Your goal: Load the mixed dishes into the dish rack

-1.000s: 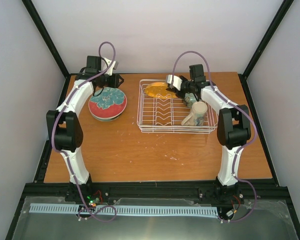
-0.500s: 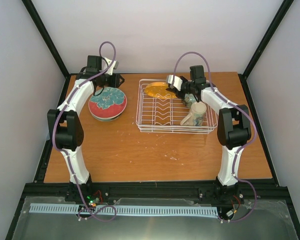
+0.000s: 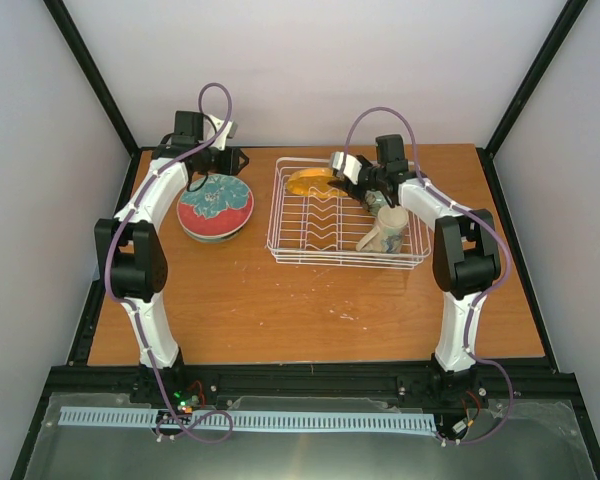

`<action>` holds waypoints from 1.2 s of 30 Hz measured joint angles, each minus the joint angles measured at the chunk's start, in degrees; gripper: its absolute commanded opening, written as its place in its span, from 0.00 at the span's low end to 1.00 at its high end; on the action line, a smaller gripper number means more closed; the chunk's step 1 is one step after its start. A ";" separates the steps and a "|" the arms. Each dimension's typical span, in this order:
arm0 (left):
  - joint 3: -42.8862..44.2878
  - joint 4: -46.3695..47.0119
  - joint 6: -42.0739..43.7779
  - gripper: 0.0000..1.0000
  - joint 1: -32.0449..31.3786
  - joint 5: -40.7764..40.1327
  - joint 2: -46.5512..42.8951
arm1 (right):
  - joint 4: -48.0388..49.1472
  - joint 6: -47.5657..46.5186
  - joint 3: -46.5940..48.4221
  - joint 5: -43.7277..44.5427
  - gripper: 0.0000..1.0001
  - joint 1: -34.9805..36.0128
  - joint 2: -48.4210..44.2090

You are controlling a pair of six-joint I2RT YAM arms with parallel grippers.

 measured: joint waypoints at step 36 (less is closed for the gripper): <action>-1.57 0.63 -0.07 0.43 0.00 -2.03 -2.03 | 20.02 18.99 -5.70 13.33 0.77 1.33 -2.12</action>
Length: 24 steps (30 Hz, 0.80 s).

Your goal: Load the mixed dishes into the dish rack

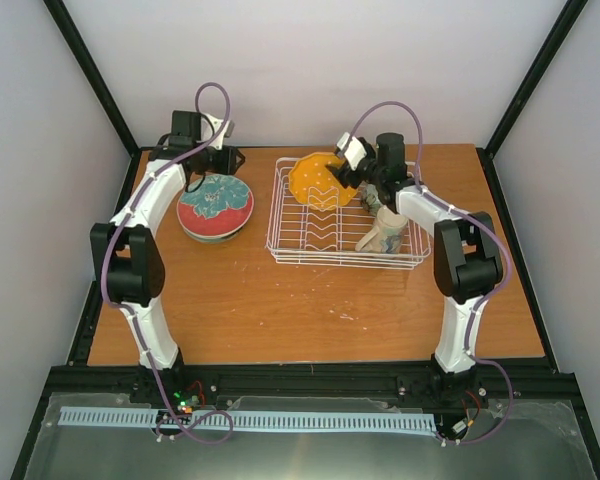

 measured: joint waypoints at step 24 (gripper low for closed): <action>2.47 -16.57 0.85 0.37 18.78 -9.42 9.03 | 2.36 32.15 -5.14 9.77 0.82 -2.40 -25.86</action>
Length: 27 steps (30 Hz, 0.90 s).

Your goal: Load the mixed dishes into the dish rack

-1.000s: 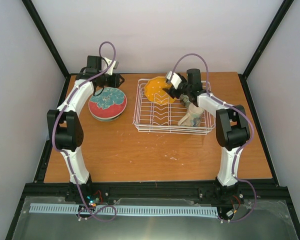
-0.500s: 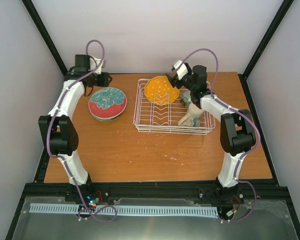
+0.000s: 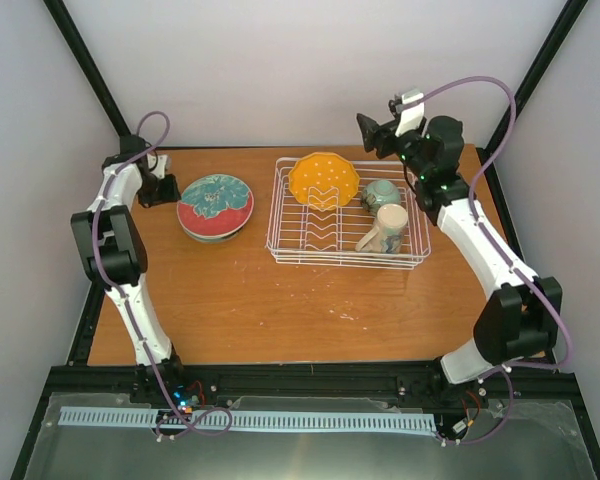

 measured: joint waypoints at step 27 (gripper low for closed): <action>-3.10 -0.31 0.15 0.24 -0.11 1.22 1.73 | -6.36 11.15 -6.40 -10.43 0.79 0.04 -4.55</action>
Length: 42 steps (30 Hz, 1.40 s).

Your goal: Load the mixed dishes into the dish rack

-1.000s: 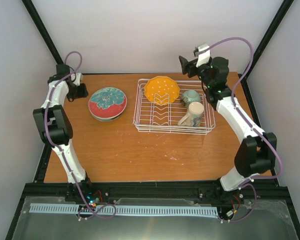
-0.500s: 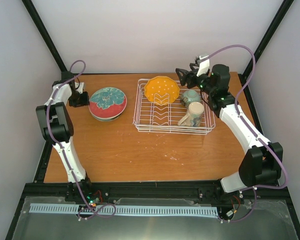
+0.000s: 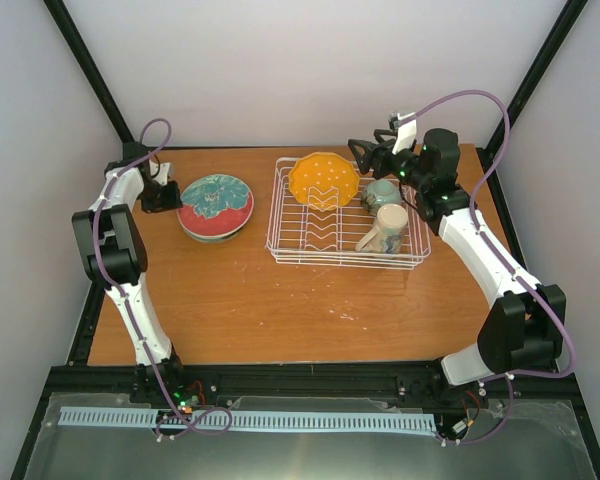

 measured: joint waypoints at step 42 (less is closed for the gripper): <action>4.96 -0.59 -1.25 0.28 -3.69 -0.50 1.14 | -14.95 -4.50 19.17 -4.90 0.73 15.30 15.02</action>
